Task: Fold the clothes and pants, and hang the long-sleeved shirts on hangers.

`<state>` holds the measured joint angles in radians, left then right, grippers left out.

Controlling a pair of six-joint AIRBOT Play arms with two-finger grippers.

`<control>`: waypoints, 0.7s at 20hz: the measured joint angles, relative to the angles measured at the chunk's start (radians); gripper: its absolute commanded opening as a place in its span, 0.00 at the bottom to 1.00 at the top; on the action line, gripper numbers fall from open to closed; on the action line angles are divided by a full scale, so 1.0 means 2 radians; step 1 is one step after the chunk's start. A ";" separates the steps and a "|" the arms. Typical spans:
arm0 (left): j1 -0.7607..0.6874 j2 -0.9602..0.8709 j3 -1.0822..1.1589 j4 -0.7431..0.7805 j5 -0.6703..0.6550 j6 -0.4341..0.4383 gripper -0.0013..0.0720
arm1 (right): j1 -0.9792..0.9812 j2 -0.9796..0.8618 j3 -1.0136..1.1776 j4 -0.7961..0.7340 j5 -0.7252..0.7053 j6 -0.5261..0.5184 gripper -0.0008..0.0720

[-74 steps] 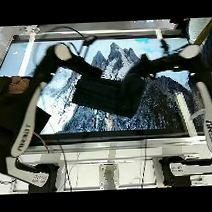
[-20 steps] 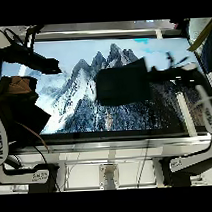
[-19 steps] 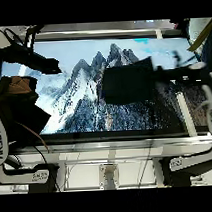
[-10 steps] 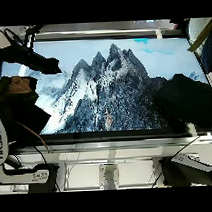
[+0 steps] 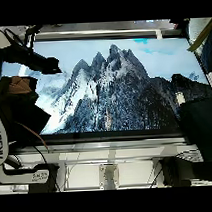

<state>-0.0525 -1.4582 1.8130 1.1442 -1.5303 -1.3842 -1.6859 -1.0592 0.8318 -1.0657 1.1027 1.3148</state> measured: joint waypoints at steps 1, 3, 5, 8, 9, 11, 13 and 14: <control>0.000 0.000 0.000 0.000 0.000 0.000 0.05 | -0.005 0.006 0.000 0.027 0.007 0.004 0.81; 0.000 0.000 0.000 0.000 0.000 0.000 0.05 | -0.004 0.022 0.001 0.109 0.020 0.005 0.67; 0.000 0.000 0.000 0.000 0.000 0.000 0.05 | 0.027 0.045 0.001 0.205 0.039 -0.015 0.41; 0.000 0.000 0.000 0.000 0.000 -0.003 0.05 | 0.140 0.083 0.002 0.307 0.079 -0.056 0.28; 0.000 0.000 0.000 0.000 0.000 -0.004 0.05 | 0.192 0.095 0.002 0.327 0.090 -0.066 0.05; 0.000 0.000 0.000 0.000 0.000 -0.006 0.05 | 0.301 0.114 0.002 0.347 0.101 -0.083 0.06; 0.000 0.000 0.000 0.000 0.000 -0.007 0.05 | 0.406 0.126 0.002 0.346 0.105 -0.093 0.06; 0.000 0.000 0.000 0.000 0.000 -0.008 0.05 | 0.454 0.130 0.002 0.338 0.106 -0.097 0.06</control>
<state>-0.0525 -1.4582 1.8130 1.1439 -1.5311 -1.3994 -0.7788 -0.7982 0.8349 -0.3893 1.3140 1.1206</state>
